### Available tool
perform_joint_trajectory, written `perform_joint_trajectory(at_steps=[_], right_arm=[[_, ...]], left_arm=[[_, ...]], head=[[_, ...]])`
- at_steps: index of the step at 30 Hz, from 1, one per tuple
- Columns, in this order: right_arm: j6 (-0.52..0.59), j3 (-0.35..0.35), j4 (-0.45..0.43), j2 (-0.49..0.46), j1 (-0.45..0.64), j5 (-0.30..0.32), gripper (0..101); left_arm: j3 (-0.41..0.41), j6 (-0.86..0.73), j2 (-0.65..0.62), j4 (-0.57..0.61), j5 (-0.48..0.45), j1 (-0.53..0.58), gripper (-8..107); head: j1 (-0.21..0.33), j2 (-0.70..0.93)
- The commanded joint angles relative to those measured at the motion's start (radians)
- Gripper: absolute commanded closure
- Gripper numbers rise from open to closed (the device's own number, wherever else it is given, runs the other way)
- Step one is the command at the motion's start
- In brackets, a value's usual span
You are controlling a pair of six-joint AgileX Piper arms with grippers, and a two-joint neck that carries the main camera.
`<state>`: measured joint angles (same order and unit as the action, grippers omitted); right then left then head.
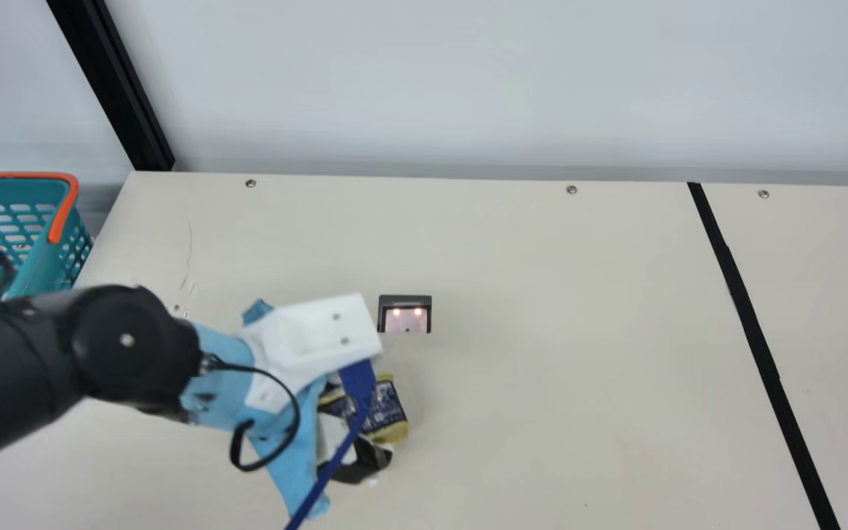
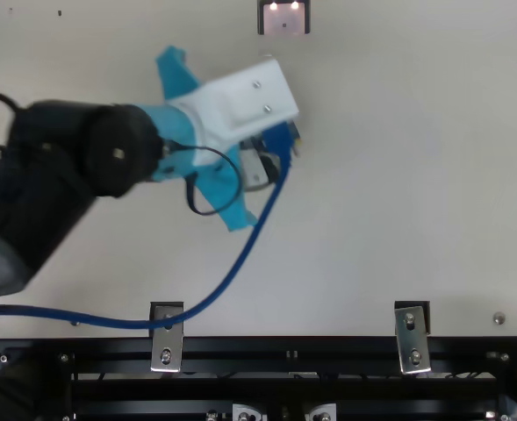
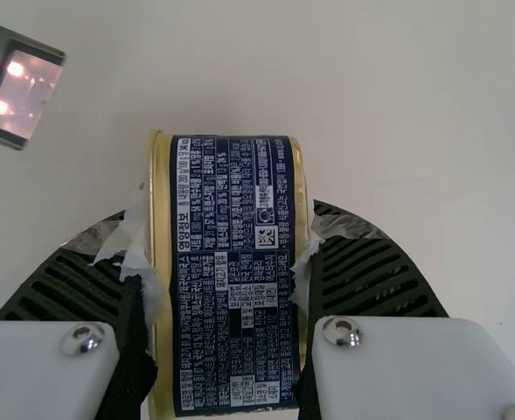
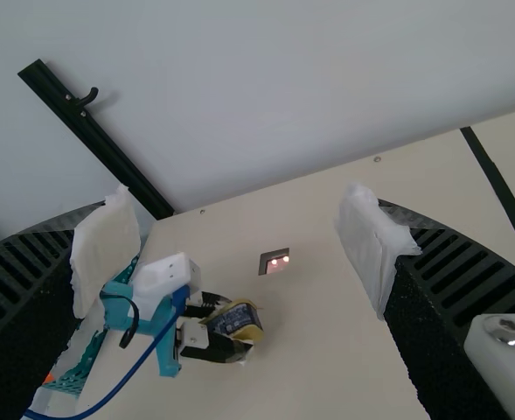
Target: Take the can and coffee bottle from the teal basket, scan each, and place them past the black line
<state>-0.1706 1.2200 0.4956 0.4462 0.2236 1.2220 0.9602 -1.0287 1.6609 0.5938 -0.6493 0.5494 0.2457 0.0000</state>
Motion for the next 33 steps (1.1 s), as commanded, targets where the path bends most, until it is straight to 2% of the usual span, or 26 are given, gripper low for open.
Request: perform_joint_trajectory(at_steps=[1, 2, 3, 4, 5, 10, 16, 20, 25, 28, 30, 31, 33], right_arm=[[0.000, 0.000, 0.000, 0.000, 0.000, 0.000, 0], [0.000, 0.000, 0.000, 0.000, 0.000, 0.000, 0], [0.000, 0.000, 0.000, 0.000, 0.000, 0.000, 0], [0.000, 0.000, 0.000, 0.000, 0.000, 0.000, 0], [0.000, 0.000, 0.000, 0.000, 0.000, 0.000, 0], [0.000, 0.000, 0.000, 0.000, 0.000, 0.000, 0], [0.013, -0.001, -0.008, 0.022, -0.004, -0.010, 0], [0.034, -0.005, -0.036, 0.090, -0.044, -0.057, 0], [0.023, -0.022, -0.111, 0.214, -0.149, -0.158, 0], [0.021, -0.025, -0.142, 0.299, -0.197, -0.207, 0], [0.045, -0.014, -0.132, 0.359, -0.199, -0.230, 0], [0.025, -0.023, -0.142, 0.292, -0.197, -0.209, 0], [0.046, -0.016, -0.137, 0.339, -0.201, -0.241, 0]], left_arm=[[-0.013, -0.009, 0.017, 0.012, 0.026, 0.022, 89], [-0.018, -0.014, 0.024, 0.020, 0.037, 0.029, 89], [-0.023, -0.022, 0.029, 0.028, 0.046, 0.034, 83], [-0.028, -0.028, 0.031, 0.037, 0.053, 0.038, 65], [-0.032, -0.037, 0.031, 0.045, 0.058, 0.041, 9], [-0.042, -0.100, -0.024, 0.103, 0.015, -0.001, 9], [-0.075, -0.230, -0.152, 0.211, -0.039, -0.132, 9], [-0.117, -0.338, -0.234, 0.318, -0.005, -0.215, 9], [-0.183, -0.486, -0.326, 0.484, 0.063, -0.298, 9], [-0.231, -0.587, -0.390, 0.608, 0.112, -0.334, 9], [-0.265, -0.620, -0.429, 0.708, 0.159, -0.353, 9], [-0.238, -0.562, -0.393, 0.567, 0.117, -0.342, 9], [-0.260, -0.601, -0.423, 0.636, 0.150, -0.353, 9]], head=[[0.009, -0.003], [0.009, -0.003], [0.009, -0.003], [0.009, -0.003], [0.009, -0.003], [0.009, -0.003], [0.009, -0.003], [0.009, -0.003], [0.009, -0.003], [0.009, -0.003], [0.009, -0.003], [0.009, -0.003], [0.009, -0.003]])
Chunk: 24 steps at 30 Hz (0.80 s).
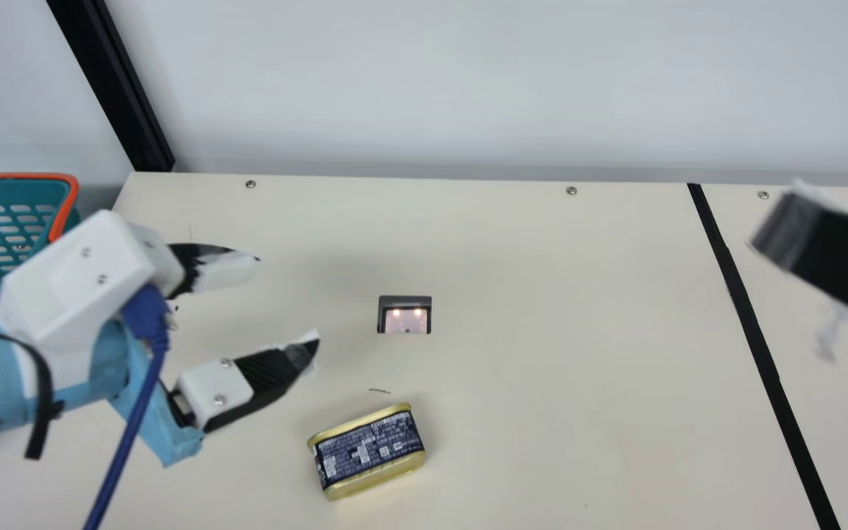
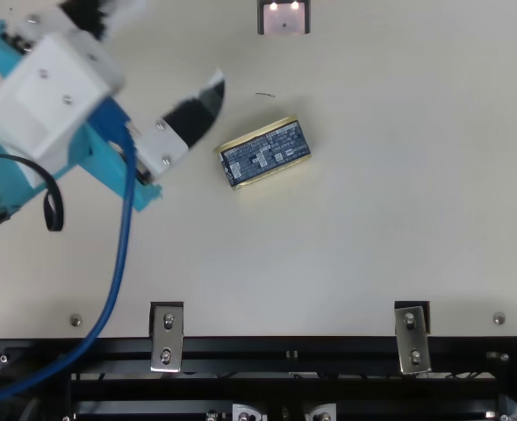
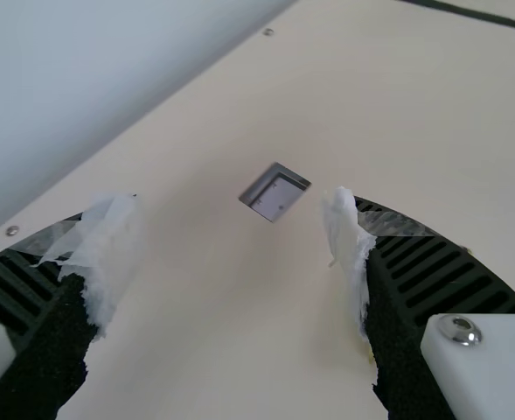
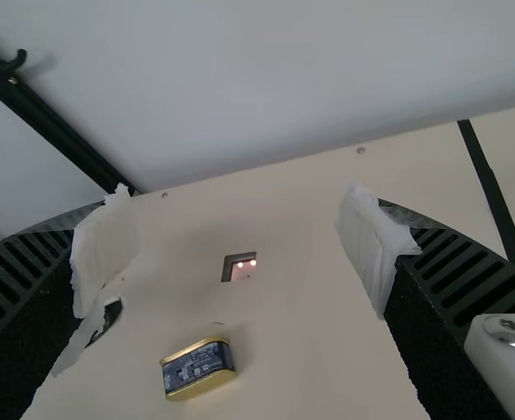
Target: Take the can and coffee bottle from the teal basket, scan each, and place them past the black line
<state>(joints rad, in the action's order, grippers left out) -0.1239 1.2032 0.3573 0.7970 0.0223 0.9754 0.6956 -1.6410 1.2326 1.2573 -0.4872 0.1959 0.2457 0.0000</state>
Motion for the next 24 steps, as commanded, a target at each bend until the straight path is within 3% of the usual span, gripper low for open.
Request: perform_joint_trajectory(at_steps=[1, 6, 7, 11, 20, 24], right_arm=[[0.000, 0.000, 0.000, 0.000, 0.000, 0.000, 0], [0.006, -0.001, 0.003, 0.017, 0.005, 0.000, 0], [0.009, 0.004, 0.002, 0.024, 0.001, 0.004, 0], [0.048, 0.039, -0.012, 0.087, -0.029, 0.046, 0], [0.319, 0.218, 0.091, 0.372, 0.024, 0.245, 0], [0.429, 0.218, 0.083, 0.504, -0.024, 0.245, 0]], left_arm=[[0.000, 0.000, 0.000, 0.000, 0.000, 0.000, 9], [0.000, -0.008, -0.002, 0.045, -0.002, 0.002, 9], [0.014, 0.054, -0.013, -0.007, 0.002, 0.014, 9], [0.019, 0.039, -0.039, -0.022, 0.060, 0.039, 9], [0.009, -0.092, -0.139, -0.071, 0.277, 0.100, 9], [-0.007, -0.168, -0.209, -0.110, 0.395, 0.135, 9]], head=[[0.009, -0.003], [0.009, -0.003], [0.009, -0.003], [0.009, -0.003], [0.009, -0.003], [0.009, -0.003]])
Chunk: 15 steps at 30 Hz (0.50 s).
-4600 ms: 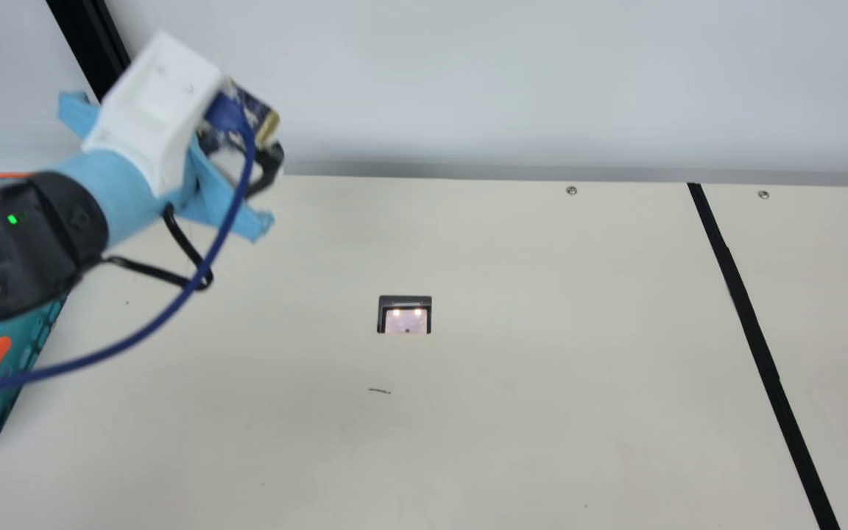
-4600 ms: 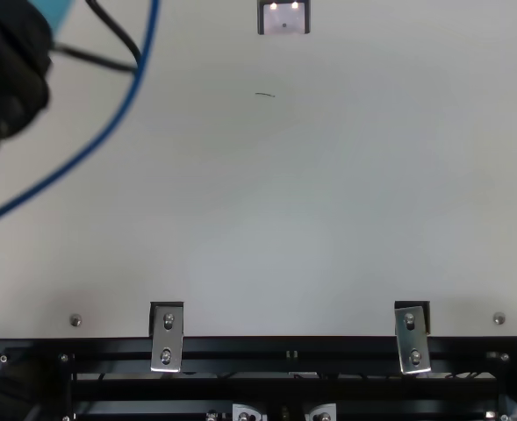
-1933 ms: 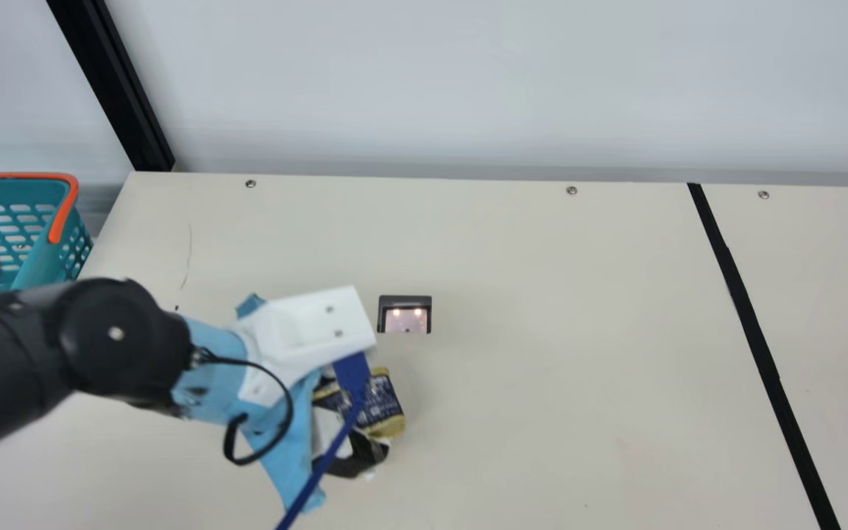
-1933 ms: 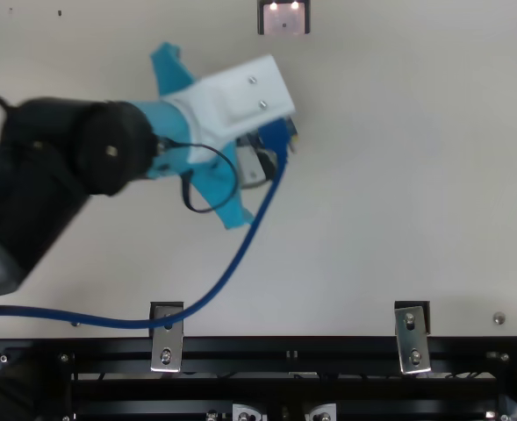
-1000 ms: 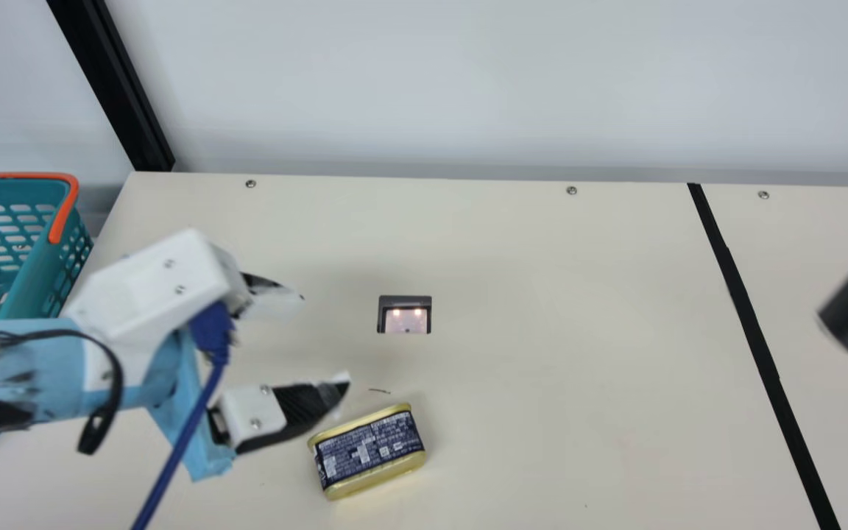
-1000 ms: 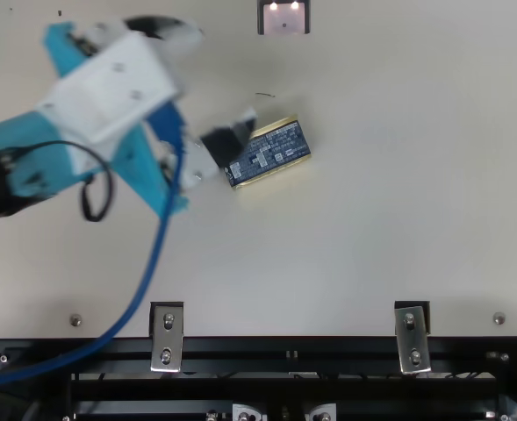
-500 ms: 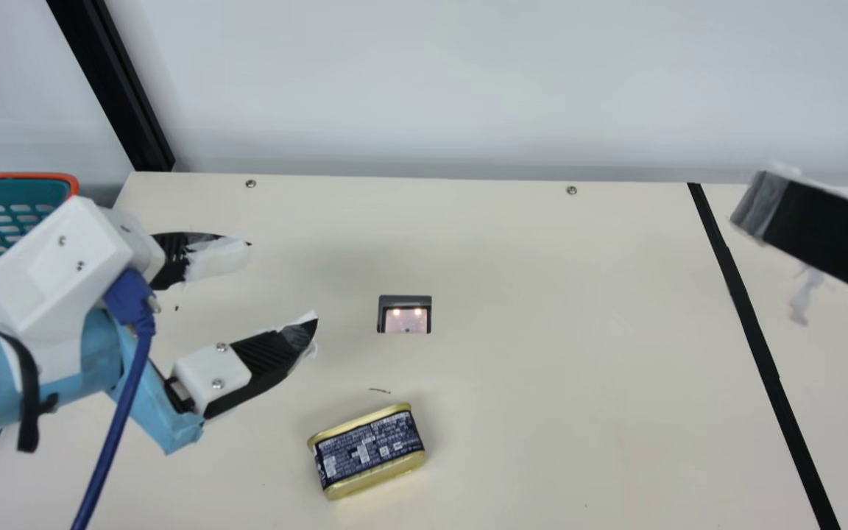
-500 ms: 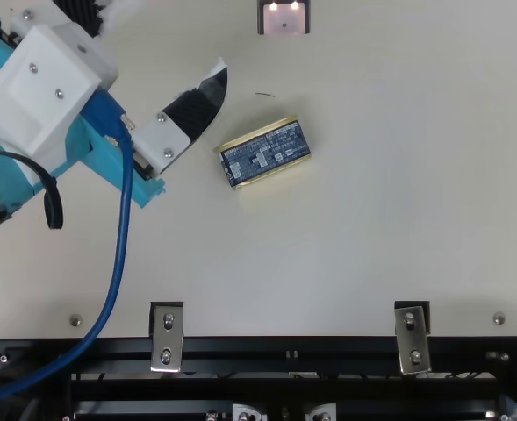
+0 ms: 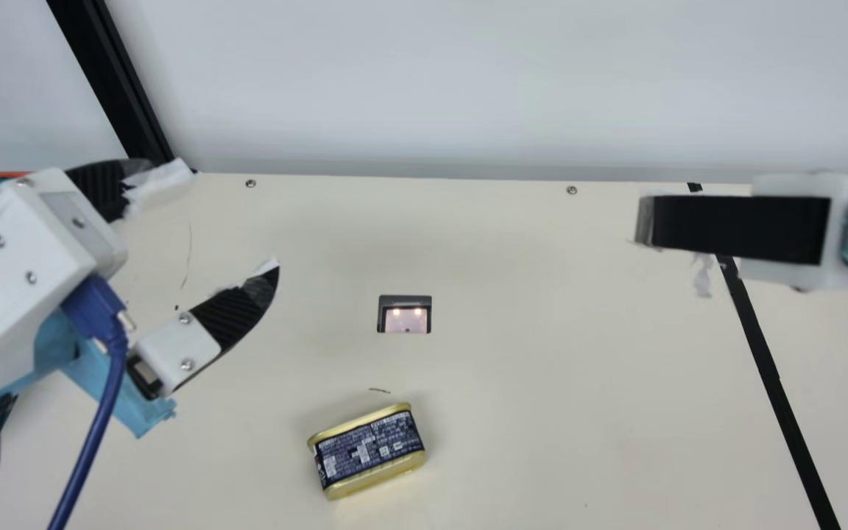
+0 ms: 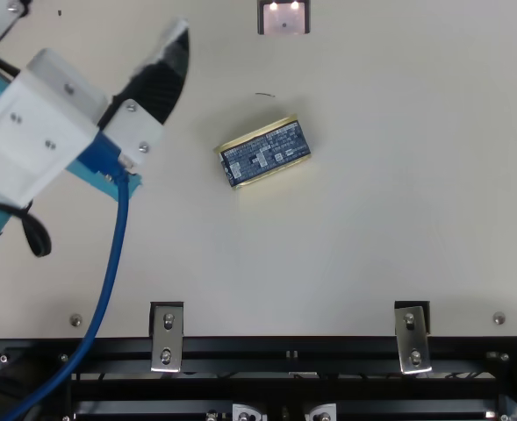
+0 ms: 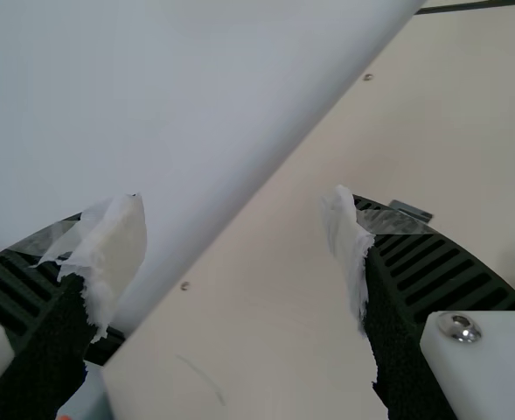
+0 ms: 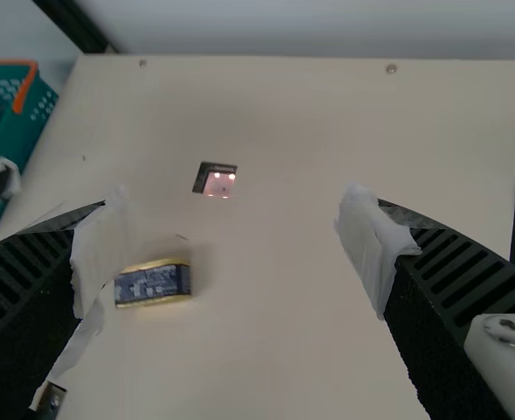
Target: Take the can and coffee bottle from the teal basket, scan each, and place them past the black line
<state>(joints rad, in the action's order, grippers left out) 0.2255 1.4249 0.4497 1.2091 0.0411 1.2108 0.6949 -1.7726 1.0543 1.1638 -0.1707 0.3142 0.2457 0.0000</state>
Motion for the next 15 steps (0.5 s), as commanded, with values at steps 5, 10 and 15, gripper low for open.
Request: perform_joint_trajectory(at_steps=[5, 10, 15], right_arm=[[0.105, -0.015, -0.036, 0.119, -0.068, 0.006, 0], [0.145, -0.015, -0.036, 0.169, -0.084, 0.005, 0], [0.151, -0.011, -0.046, 0.184, -0.102, 0.009, 0]], left_arm=[[-0.024, -0.055, -0.069, -0.056, 0.110, 0.053, 9], [-0.037, -0.057, -0.086, -0.090, 0.183, 0.076, 9], [-0.040, 0.061, -0.081, -0.180, 0.187, 0.078, 9]], head=[[0.009, -0.003], [0.009, -0.003], [0.009, -0.003]])
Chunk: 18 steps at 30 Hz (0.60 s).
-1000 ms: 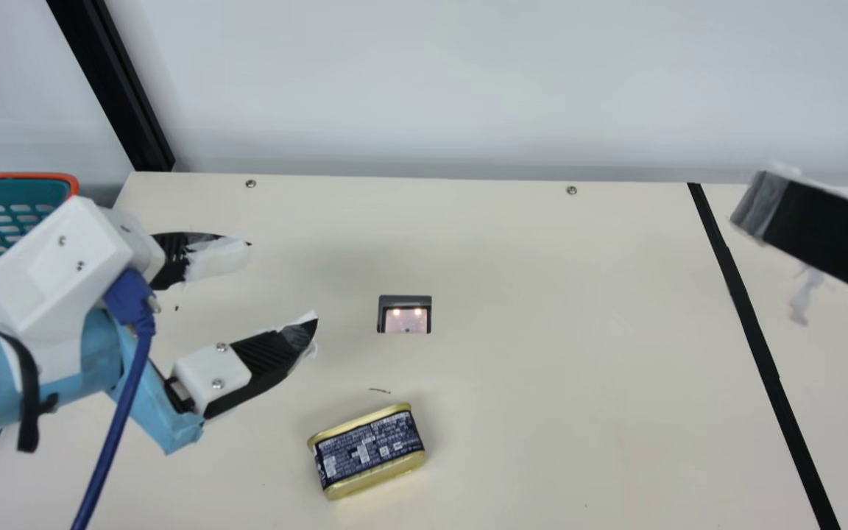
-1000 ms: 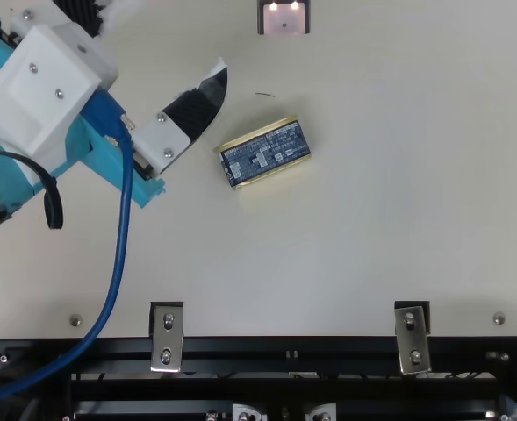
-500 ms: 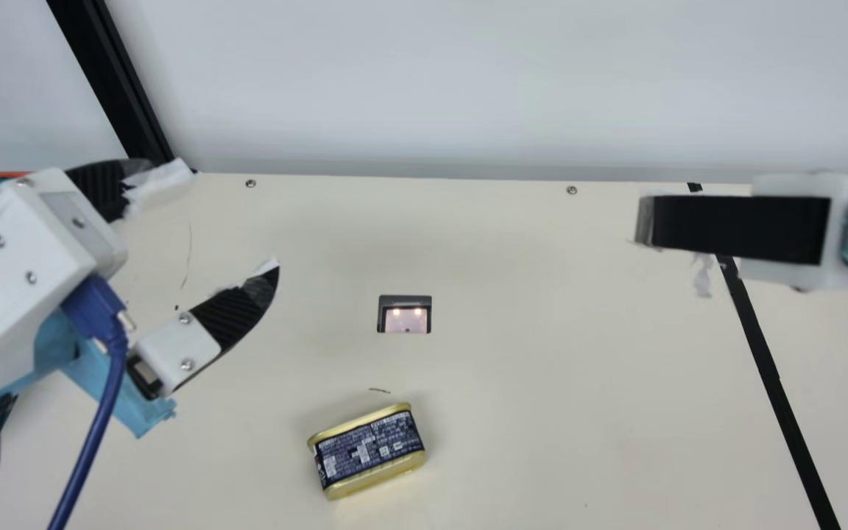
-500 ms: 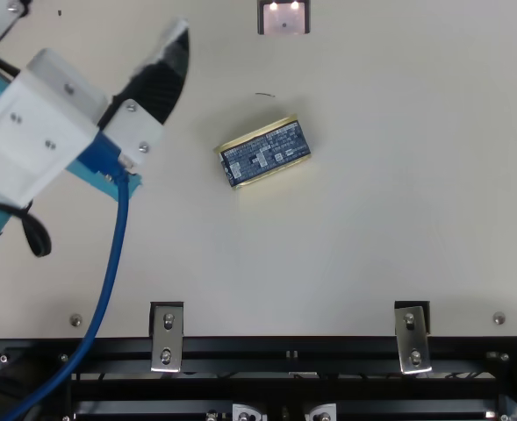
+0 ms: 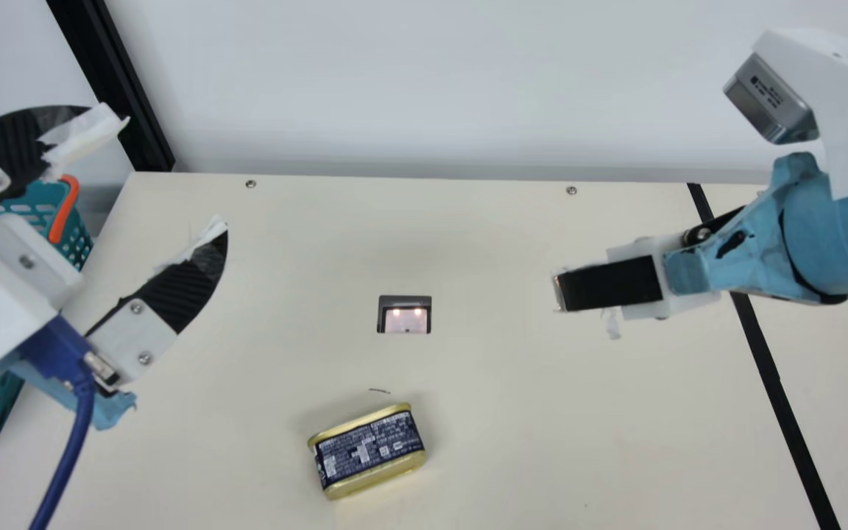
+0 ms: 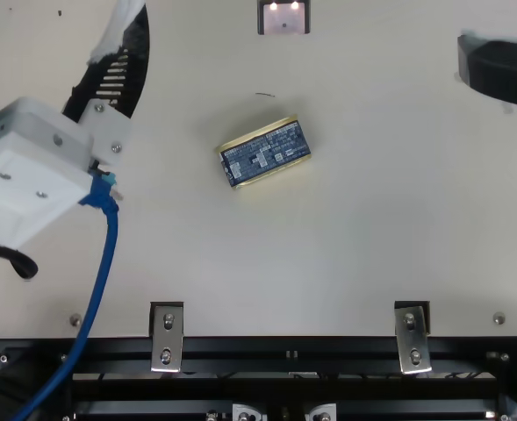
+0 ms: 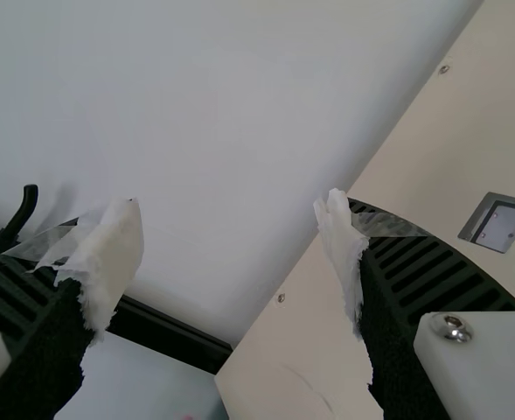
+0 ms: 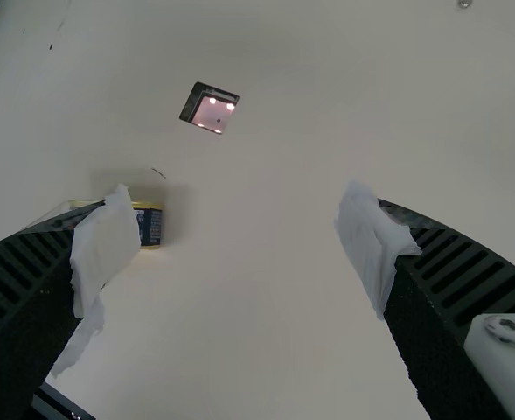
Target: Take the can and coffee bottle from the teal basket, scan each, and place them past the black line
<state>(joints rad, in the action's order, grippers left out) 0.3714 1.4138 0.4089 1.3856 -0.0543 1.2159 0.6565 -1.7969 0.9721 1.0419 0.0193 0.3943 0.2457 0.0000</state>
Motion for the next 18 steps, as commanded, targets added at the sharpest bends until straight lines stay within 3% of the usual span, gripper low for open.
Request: perform_joint_trajectory(at_steps=[1, 9, 18], right_arm=[[0.014, -0.001, -0.006, 0.017, -0.015, 0.004, 0], [0.148, -0.012, -0.021, 0.143, -0.119, 0.004, 0], [0.332, 0.038, -0.010, 0.284, -0.229, 0.004, 0]], left_arm=[[-0.003, 0.109, 0.003, -0.067, -0.008, -0.005, 9], [-0.026, 0.383, -0.003, -0.118, -0.137, -0.081, 9], [-0.056, 0.606, -0.023, 0.012, -0.360, -0.256, 9]], head=[[0.009, -0.003], [0.009, -0.003], [0.009, -0.003]])
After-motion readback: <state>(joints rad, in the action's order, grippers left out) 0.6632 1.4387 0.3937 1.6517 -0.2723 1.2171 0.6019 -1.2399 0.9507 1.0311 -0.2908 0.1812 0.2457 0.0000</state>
